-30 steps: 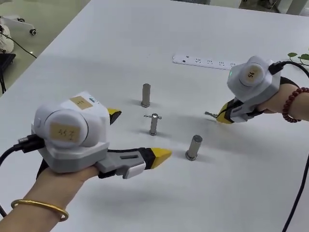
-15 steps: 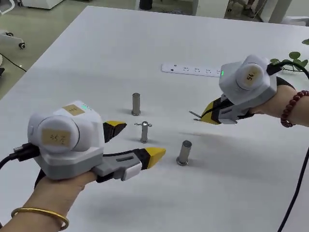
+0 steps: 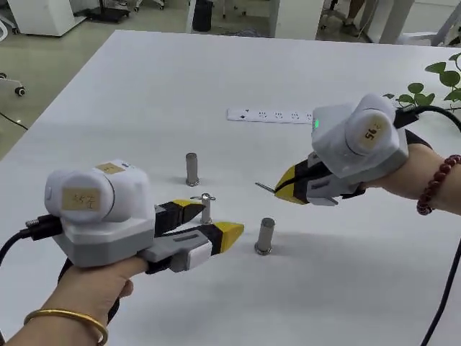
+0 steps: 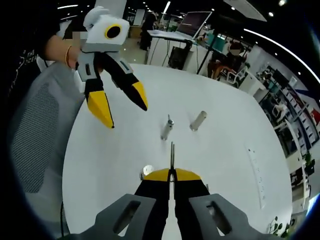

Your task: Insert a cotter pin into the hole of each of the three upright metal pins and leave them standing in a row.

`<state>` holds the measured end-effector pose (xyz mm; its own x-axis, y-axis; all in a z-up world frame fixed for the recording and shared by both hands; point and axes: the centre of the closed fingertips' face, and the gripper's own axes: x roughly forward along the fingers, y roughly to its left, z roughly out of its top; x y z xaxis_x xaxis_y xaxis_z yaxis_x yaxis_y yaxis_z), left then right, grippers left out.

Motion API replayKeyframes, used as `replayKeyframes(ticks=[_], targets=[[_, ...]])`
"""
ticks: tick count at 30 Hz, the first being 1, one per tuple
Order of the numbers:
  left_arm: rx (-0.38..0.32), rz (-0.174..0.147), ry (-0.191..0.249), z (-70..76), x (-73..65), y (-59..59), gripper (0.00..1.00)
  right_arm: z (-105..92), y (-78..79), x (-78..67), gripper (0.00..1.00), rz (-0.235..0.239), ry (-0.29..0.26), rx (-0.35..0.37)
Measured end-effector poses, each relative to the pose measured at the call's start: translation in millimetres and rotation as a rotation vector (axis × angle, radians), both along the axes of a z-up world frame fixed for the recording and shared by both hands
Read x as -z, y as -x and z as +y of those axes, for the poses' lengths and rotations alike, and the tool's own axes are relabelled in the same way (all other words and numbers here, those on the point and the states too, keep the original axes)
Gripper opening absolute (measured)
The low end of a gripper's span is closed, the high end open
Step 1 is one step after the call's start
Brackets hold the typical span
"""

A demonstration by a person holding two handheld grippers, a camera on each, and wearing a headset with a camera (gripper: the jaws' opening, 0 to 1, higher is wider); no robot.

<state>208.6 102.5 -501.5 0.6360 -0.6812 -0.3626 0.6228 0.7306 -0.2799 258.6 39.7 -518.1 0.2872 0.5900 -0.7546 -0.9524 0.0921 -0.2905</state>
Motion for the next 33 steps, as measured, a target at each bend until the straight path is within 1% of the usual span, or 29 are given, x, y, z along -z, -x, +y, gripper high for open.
replayKeyframes(ticks=[1, 2, 5, 6, 9, 10, 11, 12, 16, 19, 24, 27, 29, 33], targets=[[0.004, 0.003, 0.0, -1.5, -0.1, 0.5, 0.35, 0.2, 1.6, -0.4, 0.0, -0.012, 0.009, -0.015], [0.009, 0.007, 0.0, -4.0, 0.1, 1.3, 0.34, 0.7, 6.8, -1.6, 0.0, -0.015, 0.013, -0.022], [0.021, 0.023, -0.012, -8.8, 2.4, 3.8, 0.34, 3.1, 12.9, -3.1, 0.0, -0.009, 0.0, -0.046], [0.024, 0.028, -0.013, -9.8, 2.7, 4.5, 0.33, 5.2, 18.5, -4.3, 0.0, -0.02, -0.002, -0.068], [0.034, 0.039, -0.008, -13.7, 3.0, 7.1, 0.32, 8.4, 32.6, -5.3, 0.0, -0.022, -0.001, -0.101], [0.037, 0.042, -0.008, -14.6, 3.1, 7.8, 0.31, 10.0, 38.2, -6.1, 0.0, -0.02, -0.005, -0.112], [0.044, 0.046, -0.005, -16.2, 3.0, 9.2, 0.3, 10.5, 40.0, -6.4, 0.0, -0.019, -0.006, -0.115], [0.045, 0.047, -0.004, -16.6, 2.9, 9.5, 0.29, 12.1, 46.2, -6.9, 0.0, -0.019, -0.008, -0.127], [0.052, 0.066, 0.024, -21.6, 2.0, 12.2, 0.25, 14.6, 56.8, -6.7, 0.0, -0.02, -0.002, -0.154], [0.061, 0.069, 0.038, -24.5, 0.9, 13.5, 0.21, 17.3, 64.4, -6.9, 0.0, -0.021, -0.006, -0.178], [0.079, 0.074, 0.059, -29.5, -1.0, 16.8, 0.14, 21.2, 71.8, -8.6, 0.0, -0.026, -0.013, -0.205], [0.089, 0.079, 0.072, -32.3, -1.7, 19.2, 0.12, 22.6, 72.4, -9.4, 0.0, -0.032, -0.016, -0.209], [0.096, 0.077, 0.075, -33.5, -2.3, 20.3, 0.09, 22.9, 72.9, -9.7, 0.0, -0.036, -0.016, -0.212], [0.099, 0.08, 0.081, -34.5, -2.2, 21.6, 0.06, 22.9, 74.8, -8.7, 0.0, -0.042, -0.005, -0.225]])
